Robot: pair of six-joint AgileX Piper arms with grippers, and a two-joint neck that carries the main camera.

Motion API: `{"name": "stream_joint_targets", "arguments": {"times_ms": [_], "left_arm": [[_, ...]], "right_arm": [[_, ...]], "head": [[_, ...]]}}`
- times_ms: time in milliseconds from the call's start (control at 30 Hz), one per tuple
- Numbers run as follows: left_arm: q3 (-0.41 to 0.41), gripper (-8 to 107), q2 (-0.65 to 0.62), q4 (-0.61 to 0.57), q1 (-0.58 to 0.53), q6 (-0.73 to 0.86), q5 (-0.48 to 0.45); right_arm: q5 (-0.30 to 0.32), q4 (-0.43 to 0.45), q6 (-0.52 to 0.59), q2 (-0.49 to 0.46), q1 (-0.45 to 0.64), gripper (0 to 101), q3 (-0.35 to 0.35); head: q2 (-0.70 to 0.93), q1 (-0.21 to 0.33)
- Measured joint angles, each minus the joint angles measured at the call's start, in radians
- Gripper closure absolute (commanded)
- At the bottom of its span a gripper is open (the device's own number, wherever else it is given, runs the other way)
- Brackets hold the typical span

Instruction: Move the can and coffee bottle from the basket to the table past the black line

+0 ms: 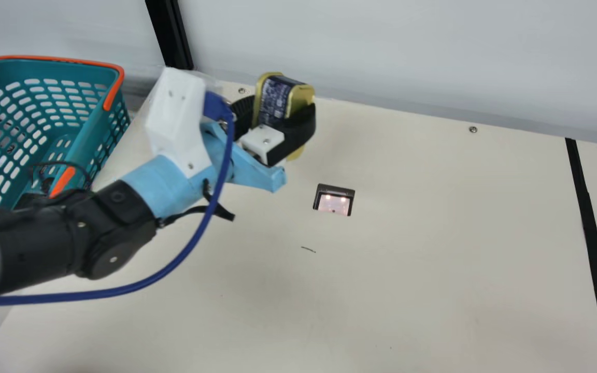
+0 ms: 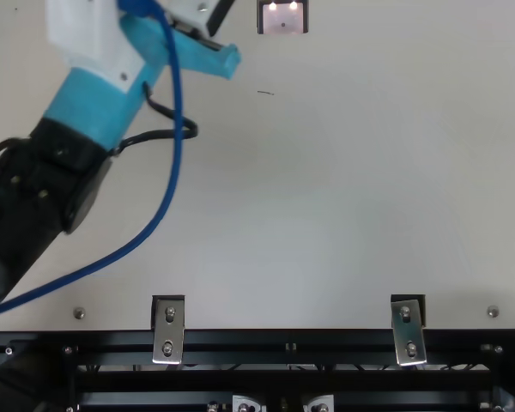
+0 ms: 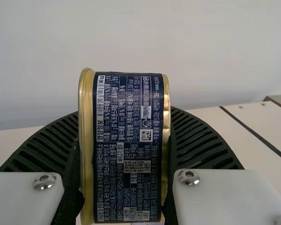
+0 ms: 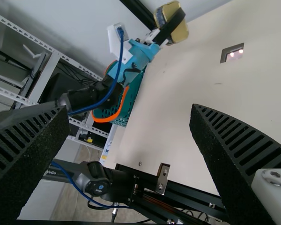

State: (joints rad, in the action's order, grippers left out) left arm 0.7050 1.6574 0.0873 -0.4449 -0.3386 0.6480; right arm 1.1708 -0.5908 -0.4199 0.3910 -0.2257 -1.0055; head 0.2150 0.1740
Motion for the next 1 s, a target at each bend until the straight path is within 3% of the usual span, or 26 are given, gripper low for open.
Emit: {"name": "stream_joint_targets", "arguments": {"times_ms": [433,1000], "left_arm": [[0.111,89,0.187,-0.036,-0.050,0.025,0.038],[0.185,89,0.289,-0.062,-0.090,0.048,0.071]], "right_arm": [[0.000,0.000,0.000,0.000,0.000,0,0.000],[0.000,0.000,0.000,0.000,0.000,0,0.000]], "head": [[0.000,0.000],[0.000,0.000]]}}
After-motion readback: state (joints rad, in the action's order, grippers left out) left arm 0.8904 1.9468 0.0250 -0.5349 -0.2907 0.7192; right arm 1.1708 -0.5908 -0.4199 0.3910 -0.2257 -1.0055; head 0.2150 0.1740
